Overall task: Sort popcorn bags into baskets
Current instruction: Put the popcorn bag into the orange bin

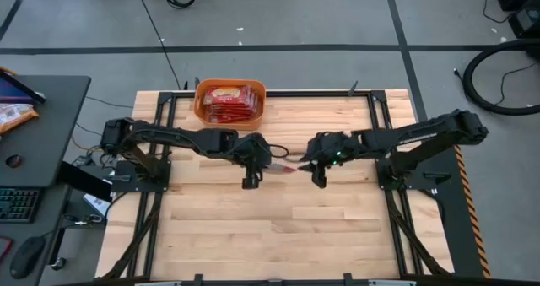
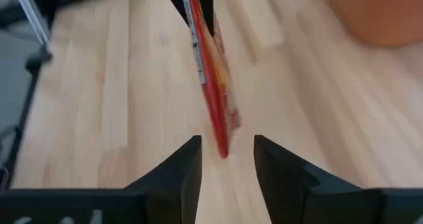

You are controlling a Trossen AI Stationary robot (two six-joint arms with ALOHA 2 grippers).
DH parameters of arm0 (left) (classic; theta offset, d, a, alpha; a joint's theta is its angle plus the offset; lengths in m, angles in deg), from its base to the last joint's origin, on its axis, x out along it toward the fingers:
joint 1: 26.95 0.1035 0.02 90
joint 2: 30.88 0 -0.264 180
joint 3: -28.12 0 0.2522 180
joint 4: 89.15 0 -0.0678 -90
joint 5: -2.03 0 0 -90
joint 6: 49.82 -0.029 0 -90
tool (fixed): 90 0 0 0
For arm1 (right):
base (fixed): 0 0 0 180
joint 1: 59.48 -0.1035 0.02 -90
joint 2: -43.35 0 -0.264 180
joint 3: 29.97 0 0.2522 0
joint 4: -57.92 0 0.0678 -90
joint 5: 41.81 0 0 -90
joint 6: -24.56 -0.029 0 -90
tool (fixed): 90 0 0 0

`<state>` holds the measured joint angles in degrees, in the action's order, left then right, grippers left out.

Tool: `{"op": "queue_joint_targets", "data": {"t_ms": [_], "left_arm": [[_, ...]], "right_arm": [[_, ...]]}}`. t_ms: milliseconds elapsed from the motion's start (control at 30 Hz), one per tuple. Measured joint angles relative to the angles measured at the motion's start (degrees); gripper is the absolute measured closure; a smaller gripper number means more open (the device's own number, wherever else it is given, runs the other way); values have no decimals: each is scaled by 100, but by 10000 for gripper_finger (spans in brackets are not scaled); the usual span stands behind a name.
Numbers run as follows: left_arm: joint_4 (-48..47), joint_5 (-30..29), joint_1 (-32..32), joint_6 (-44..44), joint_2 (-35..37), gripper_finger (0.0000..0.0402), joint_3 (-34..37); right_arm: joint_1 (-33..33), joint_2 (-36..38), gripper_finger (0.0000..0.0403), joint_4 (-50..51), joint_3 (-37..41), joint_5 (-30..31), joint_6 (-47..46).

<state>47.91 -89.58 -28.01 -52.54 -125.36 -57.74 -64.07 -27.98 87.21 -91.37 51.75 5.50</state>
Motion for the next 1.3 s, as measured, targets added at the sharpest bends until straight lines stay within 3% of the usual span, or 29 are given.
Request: {"op": "queue_joint_targets", "data": {"t_ms": [167,433,733,967,1300], "left_arm": [[-481,-346,411,-529,655,377,0],[-517,-370,1902,-1111,1764,372,52],[-510,716,3593,-2120,1915,373,65],[744,1760,4706,-2280,1877,373,917],[2474,2256,5485,-2900,1874,373,2312]], "right_arm": [[219,650,260,251,-2,249,71],[327,1103,260,385,-2,723,102],[319,961,260,406,2,728,-122],[319,947,260,390,1,728,-497],[327,947,260,369,0,1100,-713]]}}
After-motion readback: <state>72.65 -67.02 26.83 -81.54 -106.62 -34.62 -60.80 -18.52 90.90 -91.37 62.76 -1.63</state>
